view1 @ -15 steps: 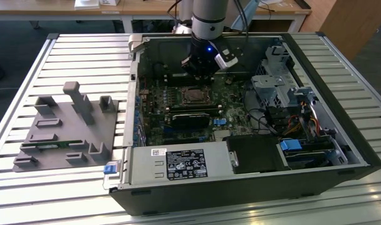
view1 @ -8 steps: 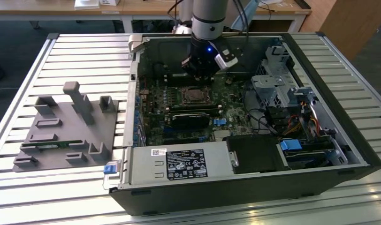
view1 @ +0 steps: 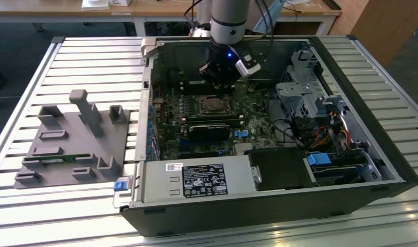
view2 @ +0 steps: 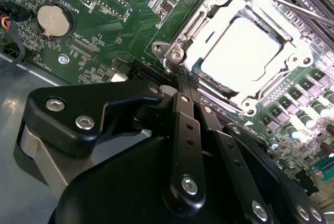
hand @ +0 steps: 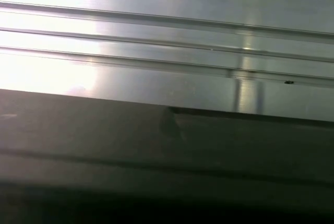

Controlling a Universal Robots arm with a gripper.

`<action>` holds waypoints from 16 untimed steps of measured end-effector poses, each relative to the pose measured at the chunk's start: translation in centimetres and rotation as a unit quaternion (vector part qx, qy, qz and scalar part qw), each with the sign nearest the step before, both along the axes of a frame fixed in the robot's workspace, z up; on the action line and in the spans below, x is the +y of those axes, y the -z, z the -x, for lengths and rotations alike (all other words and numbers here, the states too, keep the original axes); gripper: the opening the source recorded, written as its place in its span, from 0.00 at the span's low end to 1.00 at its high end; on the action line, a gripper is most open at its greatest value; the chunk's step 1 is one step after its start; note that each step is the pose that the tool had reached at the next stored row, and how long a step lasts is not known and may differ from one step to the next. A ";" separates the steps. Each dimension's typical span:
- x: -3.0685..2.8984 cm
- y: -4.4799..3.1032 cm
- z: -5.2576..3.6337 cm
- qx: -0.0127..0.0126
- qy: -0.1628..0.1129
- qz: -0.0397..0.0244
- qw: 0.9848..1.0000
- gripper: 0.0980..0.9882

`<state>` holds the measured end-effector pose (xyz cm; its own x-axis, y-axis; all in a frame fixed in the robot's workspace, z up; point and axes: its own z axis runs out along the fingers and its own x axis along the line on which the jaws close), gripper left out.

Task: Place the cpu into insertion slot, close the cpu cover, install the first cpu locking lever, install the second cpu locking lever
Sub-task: 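Install the first cpu locking lever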

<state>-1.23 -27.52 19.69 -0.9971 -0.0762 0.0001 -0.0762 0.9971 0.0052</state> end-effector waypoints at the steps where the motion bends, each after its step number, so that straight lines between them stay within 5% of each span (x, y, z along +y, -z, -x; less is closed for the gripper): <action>1: 0.03 0.01 0.00 0.000 0.000 0.000 1.000 0.01; 16: -0.07 -1.01 -0.02 0.000 0.001 0.000 1.000 0.01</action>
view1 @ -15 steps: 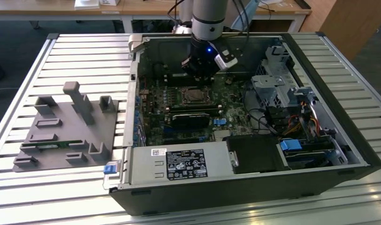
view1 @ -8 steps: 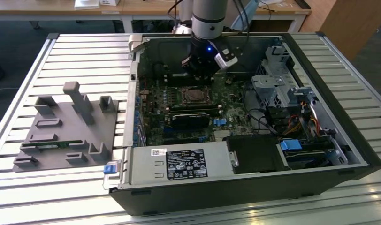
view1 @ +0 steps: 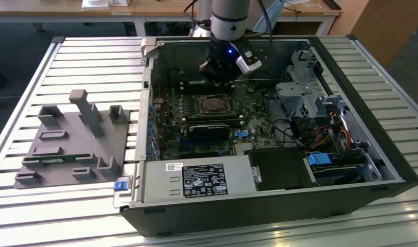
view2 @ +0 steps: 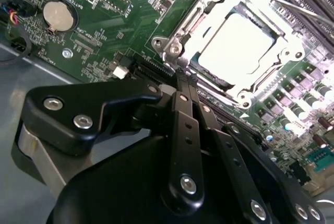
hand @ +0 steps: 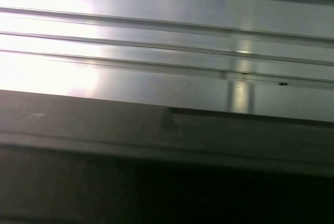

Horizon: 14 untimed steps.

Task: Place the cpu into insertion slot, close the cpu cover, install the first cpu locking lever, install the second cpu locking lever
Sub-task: 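Install the first cpu locking lever, then install the second cpu locking lever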

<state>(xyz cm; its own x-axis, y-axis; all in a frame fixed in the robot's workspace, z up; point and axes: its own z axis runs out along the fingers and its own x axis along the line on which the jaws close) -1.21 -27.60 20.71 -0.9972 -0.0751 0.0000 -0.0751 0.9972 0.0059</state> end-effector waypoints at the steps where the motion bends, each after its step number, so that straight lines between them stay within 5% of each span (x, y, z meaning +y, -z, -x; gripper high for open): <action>1: -0.04 0.00 -0.01 0.000 0.000 0.000 1.000 0.01; 14: -0.37 0.00 -0.02 0.000 0.000 0.000 1.000 0.01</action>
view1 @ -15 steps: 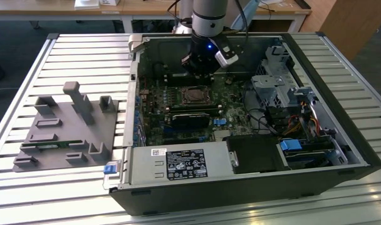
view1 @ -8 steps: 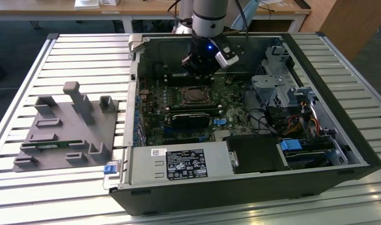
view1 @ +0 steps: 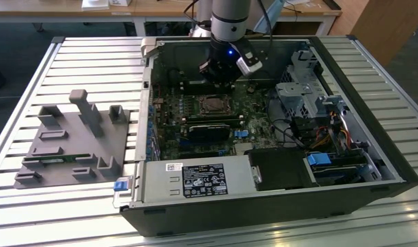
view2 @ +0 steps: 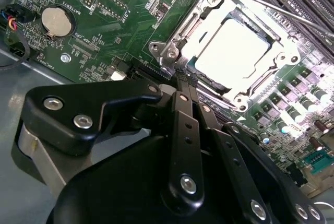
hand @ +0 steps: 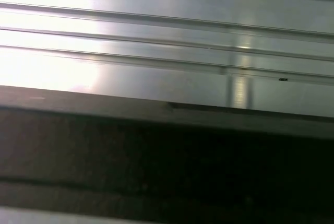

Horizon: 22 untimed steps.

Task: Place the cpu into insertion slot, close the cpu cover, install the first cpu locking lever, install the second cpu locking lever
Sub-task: 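Install the second cpu locking lever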

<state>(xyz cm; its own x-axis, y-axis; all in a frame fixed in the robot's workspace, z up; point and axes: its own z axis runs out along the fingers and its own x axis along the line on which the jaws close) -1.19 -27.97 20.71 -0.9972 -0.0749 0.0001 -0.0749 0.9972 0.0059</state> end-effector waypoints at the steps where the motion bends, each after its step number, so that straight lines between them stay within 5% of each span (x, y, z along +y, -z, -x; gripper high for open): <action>1: -0.05 0.00 -0.01 0.000 0.000 0.000 1.000 0.01; 15: -1.12 0.05 -0.03 0.000 0.000 0.000 1.000 0.01; 22: -2.51 0.07 -0.03 0.000 0.000 0.000 1.000 0.01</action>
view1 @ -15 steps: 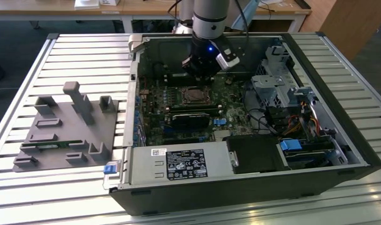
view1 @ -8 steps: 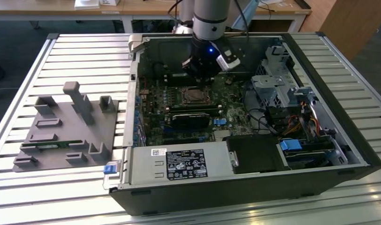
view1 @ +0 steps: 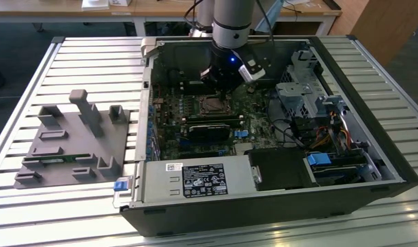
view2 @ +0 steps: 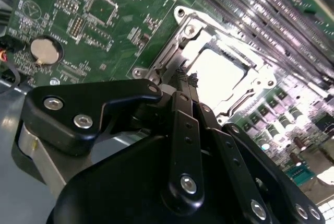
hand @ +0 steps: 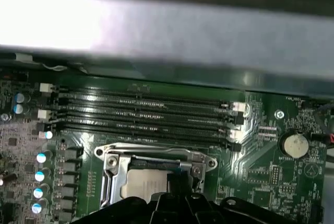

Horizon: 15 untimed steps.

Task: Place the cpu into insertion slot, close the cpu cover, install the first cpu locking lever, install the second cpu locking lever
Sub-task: 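Install the second cpu locking lever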

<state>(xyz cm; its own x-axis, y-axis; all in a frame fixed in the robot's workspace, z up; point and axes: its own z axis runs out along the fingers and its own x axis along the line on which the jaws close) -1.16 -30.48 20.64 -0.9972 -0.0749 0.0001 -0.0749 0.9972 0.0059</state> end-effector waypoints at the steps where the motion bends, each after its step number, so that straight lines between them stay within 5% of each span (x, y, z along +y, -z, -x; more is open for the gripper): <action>1: -0.08 -0.01 0.00 0.000 0.000 0.000 1.000 0.01; 10: -0.20 -1.42 0.00 0.000 0.000 -0.001 1.000 0.01; 15: -0.51 -1.49 0.00 0.000 0.000 -0.001 1.000 0.01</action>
